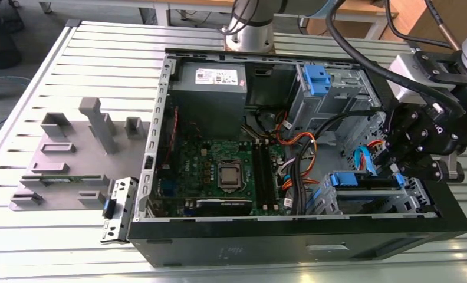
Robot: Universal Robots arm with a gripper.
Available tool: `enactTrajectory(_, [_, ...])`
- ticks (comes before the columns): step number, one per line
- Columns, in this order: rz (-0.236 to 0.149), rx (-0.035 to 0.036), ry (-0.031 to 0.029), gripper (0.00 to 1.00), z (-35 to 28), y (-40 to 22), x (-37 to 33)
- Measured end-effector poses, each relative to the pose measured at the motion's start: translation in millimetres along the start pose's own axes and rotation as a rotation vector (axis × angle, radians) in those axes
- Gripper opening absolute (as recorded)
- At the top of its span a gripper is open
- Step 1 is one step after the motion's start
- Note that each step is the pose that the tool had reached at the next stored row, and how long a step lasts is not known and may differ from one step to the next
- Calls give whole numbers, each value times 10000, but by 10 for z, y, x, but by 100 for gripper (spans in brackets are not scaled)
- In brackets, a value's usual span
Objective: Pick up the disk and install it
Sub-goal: 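Insert the second disk wire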
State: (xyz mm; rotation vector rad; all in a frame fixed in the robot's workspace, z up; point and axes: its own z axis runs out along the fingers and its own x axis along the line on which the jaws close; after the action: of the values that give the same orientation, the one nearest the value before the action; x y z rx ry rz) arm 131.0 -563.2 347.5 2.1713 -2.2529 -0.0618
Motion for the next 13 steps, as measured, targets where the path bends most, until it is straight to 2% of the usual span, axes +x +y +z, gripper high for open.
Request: enactTrajectory(13, [0, 0, 0, 23, -33, 1, -7])
